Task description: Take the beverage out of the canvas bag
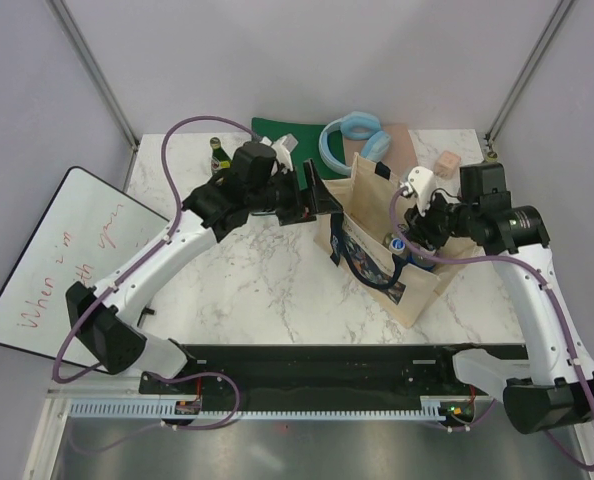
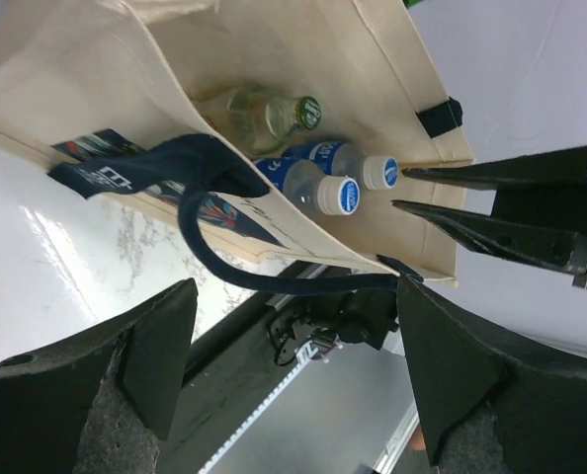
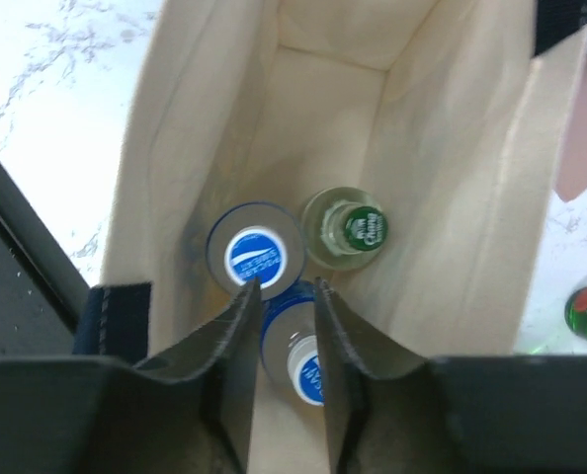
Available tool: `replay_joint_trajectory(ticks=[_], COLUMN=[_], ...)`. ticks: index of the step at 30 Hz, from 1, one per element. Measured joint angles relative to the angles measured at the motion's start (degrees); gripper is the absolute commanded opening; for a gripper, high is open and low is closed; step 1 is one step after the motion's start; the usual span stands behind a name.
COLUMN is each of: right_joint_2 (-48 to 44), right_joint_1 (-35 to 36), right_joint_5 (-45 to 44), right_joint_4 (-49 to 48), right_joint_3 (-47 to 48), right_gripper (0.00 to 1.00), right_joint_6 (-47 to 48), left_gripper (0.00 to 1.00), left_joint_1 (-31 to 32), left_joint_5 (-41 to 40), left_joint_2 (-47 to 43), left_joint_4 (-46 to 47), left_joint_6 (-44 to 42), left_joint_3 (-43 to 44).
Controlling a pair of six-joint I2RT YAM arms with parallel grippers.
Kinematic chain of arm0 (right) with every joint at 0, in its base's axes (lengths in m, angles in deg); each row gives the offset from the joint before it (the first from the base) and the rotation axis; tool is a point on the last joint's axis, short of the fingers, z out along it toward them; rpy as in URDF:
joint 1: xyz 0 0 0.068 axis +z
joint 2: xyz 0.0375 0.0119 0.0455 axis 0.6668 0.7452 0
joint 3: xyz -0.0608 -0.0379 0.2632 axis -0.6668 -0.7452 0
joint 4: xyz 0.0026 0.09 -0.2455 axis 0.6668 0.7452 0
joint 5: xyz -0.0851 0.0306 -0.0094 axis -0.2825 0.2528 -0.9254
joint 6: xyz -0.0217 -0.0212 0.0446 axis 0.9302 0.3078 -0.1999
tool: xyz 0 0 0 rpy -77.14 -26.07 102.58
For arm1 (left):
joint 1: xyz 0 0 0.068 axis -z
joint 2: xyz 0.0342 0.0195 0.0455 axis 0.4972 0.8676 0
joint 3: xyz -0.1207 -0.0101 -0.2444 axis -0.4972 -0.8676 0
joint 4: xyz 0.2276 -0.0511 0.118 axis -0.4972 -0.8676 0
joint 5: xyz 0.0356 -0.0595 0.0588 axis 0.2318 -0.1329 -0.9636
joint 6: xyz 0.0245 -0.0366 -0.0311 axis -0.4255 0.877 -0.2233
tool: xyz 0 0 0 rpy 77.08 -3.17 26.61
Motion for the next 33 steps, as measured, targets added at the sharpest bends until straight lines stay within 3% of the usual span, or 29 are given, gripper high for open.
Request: replay_joint_trajectory(ticks=[19, 24, 28, 29, 31, 33], right_joint_2=[-9.92, -10.54, -10.80, -10.78, -10.75, -10.71], right_joint_1=[0.31, 0.39, 0.48, 0.48, 0.48, 0.50], right_joint_5=[7.15, 8.07, 8.26, 8.24, 8.26, 8.28], right_joint_4=[8.55, 8.87, 9.03, 9.01, 8.96, 8.55], right_joint_3=[-9.73, -10.58, -10.97, -10.97, -10.97, -10.97], right_gripper=[0.27, 0.27, 0.29, 0.30, 0.31, 0.33], right_joint_6=[12.68, 14.29, 14.86, 14.84, 14.80, 14.36], left_gripper=[0.79, 0.71, 0.49, 0.35, 0.21, 0.15], left_joint_1=[11.21, 12.04, 12.55, 12.63, 12.81, 12.94], left_joint_5=[-0.55, -0.57, -0.46, -0.37, 0.24, 1.05], left_joint_2=[9.64, 10.40, 10.93, 11.08, 11.28, 11.30], left_joint_4=[-2.51, -3.45, -4.02, -4.07, -3.89, -3.74], left_joint_6=[4.76, 4.76, 4.72, 4.63, 4.63, 4.55], left_joint_3=[4.63, 5.16, 5.22, 5.22, 5.29, 5.38])
